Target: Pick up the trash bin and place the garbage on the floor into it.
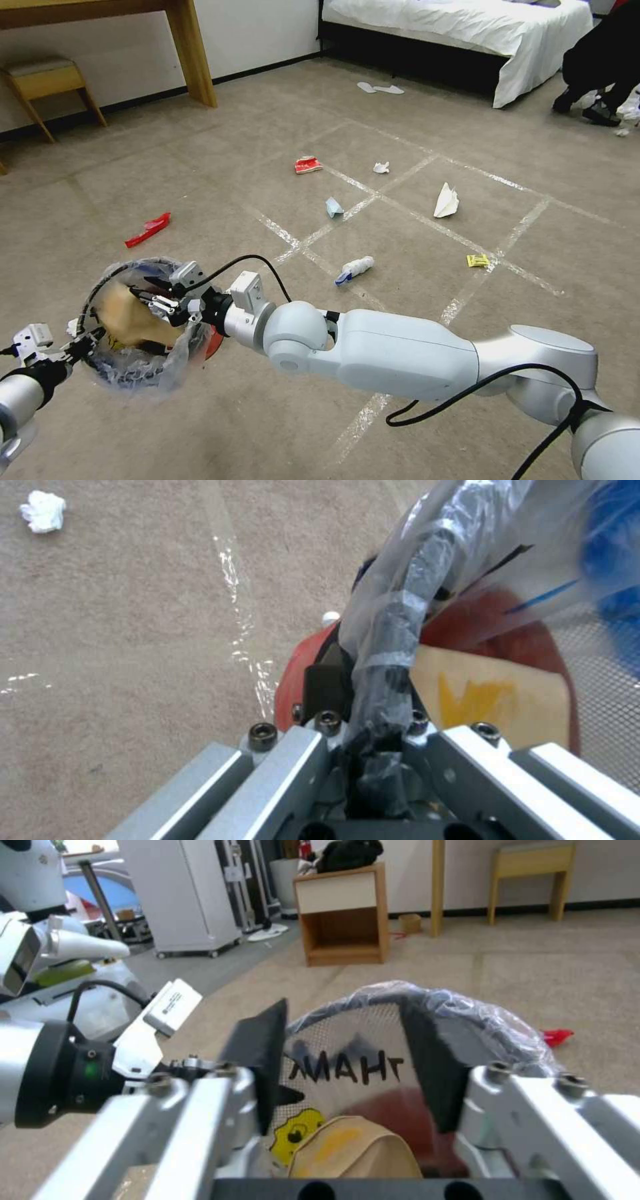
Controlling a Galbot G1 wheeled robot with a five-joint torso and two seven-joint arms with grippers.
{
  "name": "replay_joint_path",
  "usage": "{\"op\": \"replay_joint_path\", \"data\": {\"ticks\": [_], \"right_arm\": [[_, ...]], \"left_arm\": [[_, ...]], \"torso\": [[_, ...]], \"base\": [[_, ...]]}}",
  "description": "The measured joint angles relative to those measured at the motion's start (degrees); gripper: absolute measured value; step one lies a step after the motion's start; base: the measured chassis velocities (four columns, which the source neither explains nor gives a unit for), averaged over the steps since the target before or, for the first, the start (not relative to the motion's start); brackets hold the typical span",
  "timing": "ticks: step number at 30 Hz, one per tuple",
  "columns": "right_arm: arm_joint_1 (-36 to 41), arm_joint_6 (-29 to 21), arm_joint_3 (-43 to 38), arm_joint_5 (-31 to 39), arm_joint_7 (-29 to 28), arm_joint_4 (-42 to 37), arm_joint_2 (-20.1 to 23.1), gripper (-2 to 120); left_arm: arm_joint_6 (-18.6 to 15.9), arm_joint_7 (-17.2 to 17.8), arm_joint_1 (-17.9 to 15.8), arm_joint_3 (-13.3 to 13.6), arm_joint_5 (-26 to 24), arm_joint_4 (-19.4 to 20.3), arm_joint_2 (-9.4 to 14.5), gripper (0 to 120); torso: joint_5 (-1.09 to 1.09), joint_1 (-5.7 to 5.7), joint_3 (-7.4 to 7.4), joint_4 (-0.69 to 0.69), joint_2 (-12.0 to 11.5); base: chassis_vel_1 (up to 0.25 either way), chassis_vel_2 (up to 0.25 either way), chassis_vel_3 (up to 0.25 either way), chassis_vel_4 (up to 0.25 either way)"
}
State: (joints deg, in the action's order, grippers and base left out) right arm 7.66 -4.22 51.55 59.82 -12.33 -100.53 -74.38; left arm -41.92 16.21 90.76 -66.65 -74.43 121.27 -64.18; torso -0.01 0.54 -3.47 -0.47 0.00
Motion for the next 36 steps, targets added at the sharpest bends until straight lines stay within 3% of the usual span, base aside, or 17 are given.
{"op": "replay_joint_path", "data": {"ticks": [3, 5, 7, 12, 19, 25, 31, 34, 36], "right_arm": [[0.02, 0.01, -0.09, -0.05, 0.03, -0.02, 0.06, 55], [0.12, 0.08, -0.54, -0.09, 0.07, -0.11, 0.17, 67], [0.15, 0.09, -0.69, -0.09, 0.07, -0.19, 0.19, 70], [0.8, 0.32, -3.37, 0.69, 0.07, -1.76, 0.59, 91], [2.92, 2.29, -9.68, 1.65, 1.29, -3.69, 1.39, 91], [5.58, 7.26, -19.03, 1.43, 2.64, -3.68, 2.23, 90], [12.99, 10.71, -35.23, -2.09, 4.18, -4.21, 6.95, 92], [14.78, 11.38, -38.81, -3.25, 4.23, -4.55, 8.08, 93], [18.83, 12.34, -46.9, -5.87, 4.3, -5.64, 10.55, 97]], "left_arm": [[0.02, -0.02, 0.02, -0.01, 0.01, 0.01, -0.02, 0], [0.02, -0.03, 0.05, -0.01, 0.04, 0.02, -0.09, 0], [0.02, -0.03, 0.05, -0.01, 0.06, 0.02, -0.11, 0], [0.03, -0.04, 0.11, -0.03, 0.16, -0.05, -0.16, 0], [0.03, -0.08, 0.18, -0.36, 0.19, -0.29, -0.06, 0], [0.11, -0.12, 0.16, -0.66, 0.2, -0.19, -0.19, 0], [0.51, -0.22, -0.05, -1.12, 0.56, 0.12, -0.73, 0], [0.62, -0.33, -0.09, -1.2, 0.78, 0.17, -0.88, 0], [0.87, -0.63, -0.16, -1.38, 1.43, 0.33, -1.17, 0]], "torso": [[0.0, 0.0, 0.0, 0.0, 0.0], [0.0, 0.0, 0.0, 0.0, 0.0], [0.0, 0.0, 0.0, 0.0, 0.0], [0.0, 0.0, 0.0, 0.0, 0.0], [0.0, 0.0, 0.0, 0.0, 0.0], [0.0, 0.0, 0.0, 0.01, 0.0], [0.02, 0.0, 0.0, -0.01, 0.0], [0.03, 0.0, 0.0, 0.0, 0.0], [0.03, 0.0, 0.0, 0.0, 0.0]], "base": [[0.0, 0.0, 0.0, 0.0], [0.0, 0.0, 0.0, 0.0], [0.0, 0.0, 0.0, 0.0], [0.0, 0.0, 0.0, 0.0], [0.0, 0.0, 0.0, 0.0], [0.0, 0.0, 0.0, 0.0], [0.0, 0.0, 0.0, 0.0], [0.0, 0.0, 0.0, 0.0], [0.0, 0.0, 0.0, 0.0]]}}
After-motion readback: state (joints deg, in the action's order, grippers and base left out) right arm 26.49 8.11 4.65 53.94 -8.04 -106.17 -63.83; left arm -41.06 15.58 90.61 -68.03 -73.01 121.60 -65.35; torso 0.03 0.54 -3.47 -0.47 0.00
